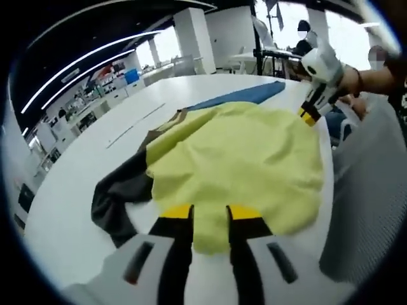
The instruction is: Fold the garment on the visible template until the final outline fits inside the template.
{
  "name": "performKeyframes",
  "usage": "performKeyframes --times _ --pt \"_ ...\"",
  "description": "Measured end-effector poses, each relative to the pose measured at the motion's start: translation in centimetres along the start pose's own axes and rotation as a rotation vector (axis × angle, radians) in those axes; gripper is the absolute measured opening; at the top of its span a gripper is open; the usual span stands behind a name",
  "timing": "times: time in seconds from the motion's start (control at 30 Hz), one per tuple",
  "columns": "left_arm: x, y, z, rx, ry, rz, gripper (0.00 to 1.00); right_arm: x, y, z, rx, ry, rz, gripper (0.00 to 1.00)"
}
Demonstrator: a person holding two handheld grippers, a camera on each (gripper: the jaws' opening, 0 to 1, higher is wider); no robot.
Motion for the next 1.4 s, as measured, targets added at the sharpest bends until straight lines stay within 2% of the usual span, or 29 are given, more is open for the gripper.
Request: performKeyframes --times 0.1,0.27,0.4,0.53,0.6,0.73,0.77,0.8,0.83,1.0,1.13,1.3,1.4 --pt "0.4 -1.3 0.9 -0.018 0.038 0.063 0.15 0.0 0.1 0.0 -0.005 0.0 0.002 0.0" --pt "1.4 -2.2 0.8 0.019 0.057 0.074 0.13 0.0 0.1 0.0 -0.011 -0.003 -0.002 0.0" --pt "2.6 -3.7 0.8 0.022 0.052 0.109 0.14 0.0 0.1 0.0 -0.014 -0.001 0.0 0.0" --pt "3.1 -5.3 1.0 -0.041 0.04 0.169 0.15 0.1 0.1 0.0 -0.018 -0.002 0.002 0.0" --pt "2.9 -6.0 1.2 -0.061 0.037 0.18 0.15 0.1 0.1 0.0 -0.023 -0.004 0.002 0.0" --pt "1.5 -6.0 0.7 -0.061 0.036 0.167 0.14 0.1 0.1 -0.1 -0.033 -0.007 0.002 0.0" --pt "0.7 -5.5 0.6 -0.067 0.036 0.1 0.12 0.1 0.1 -0.1 -0.035 -0.007 0.002 0.0" --pt "0.6 -5.7 0.5 -0.049 0.047 0.124 0.12 0.2 0.1 0.0 -0.036 -0.009 0.001 0.0" --pt "0.4 -5.5 0.4 -0.05 0.049 0.112 0.13 0.2 0.1 0.0 -0.038 -0.01 0.0 0.0" --pt "-0.9 -2.8 -1.3 0.027 -0.002 -0.002 0.13 0.1 0.1 -0.1 -0.044 -0.013 0.0 0.0" --pt "-1.7 -2.1 -1.9 0.03 -0.007 -0.013 0.12 0.1 0.2 -0.1 -0.046 -0.011 0.002 0.0" --pt "-2.9 -2.3 -2.0 0.024 -0.007 -0.009 0.12 0.1 0.2 -0.2 -0.048 -0.008 0.003 0.0" --pt "-4.2 -1.5 -2.6 0.026 -0.008 -0.02 0.11 0.1 0.2 -0.1 -0.045 -0.006 0.004 0.0"
Point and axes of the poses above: the point that each gripper's makers call its tool centre point, and the gripper's own axes: x roughly backward along the fingers, z roughly to its left, y roughly out of its top, the point moved 3 cm from there along x, roughly backward along the fingers, and after that the axes turned 12 degrees about -z, right-handed, at the moved point
